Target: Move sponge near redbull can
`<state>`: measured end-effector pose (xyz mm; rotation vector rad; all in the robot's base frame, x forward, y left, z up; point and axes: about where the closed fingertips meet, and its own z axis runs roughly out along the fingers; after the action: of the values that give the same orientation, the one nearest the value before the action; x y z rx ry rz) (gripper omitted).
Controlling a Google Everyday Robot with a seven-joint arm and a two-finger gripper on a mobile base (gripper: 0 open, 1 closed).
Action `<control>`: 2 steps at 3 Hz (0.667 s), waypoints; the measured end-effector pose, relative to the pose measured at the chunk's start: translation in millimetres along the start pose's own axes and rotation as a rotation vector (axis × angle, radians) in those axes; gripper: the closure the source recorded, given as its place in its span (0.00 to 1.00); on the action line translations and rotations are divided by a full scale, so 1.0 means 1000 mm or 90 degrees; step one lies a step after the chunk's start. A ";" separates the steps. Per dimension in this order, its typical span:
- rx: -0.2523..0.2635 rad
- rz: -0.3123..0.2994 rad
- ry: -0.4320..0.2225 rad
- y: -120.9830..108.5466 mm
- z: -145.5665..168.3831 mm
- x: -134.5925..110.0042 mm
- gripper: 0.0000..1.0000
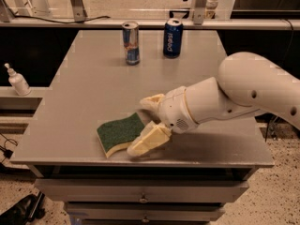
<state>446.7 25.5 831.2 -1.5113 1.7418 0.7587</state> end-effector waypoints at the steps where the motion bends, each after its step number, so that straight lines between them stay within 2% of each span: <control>1: 0.008 -0.008 -0.016 -0.004 0.001 -0.008 0.41; 2: 0.011 -0.007 -0.022 -0.004 0.001 -0.008 0.65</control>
Offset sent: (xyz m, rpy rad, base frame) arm 0.0061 0.0009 0.0037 0.0443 -0.0212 -0.0207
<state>451.2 30.4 837.7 -1.4874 1.7087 0.7575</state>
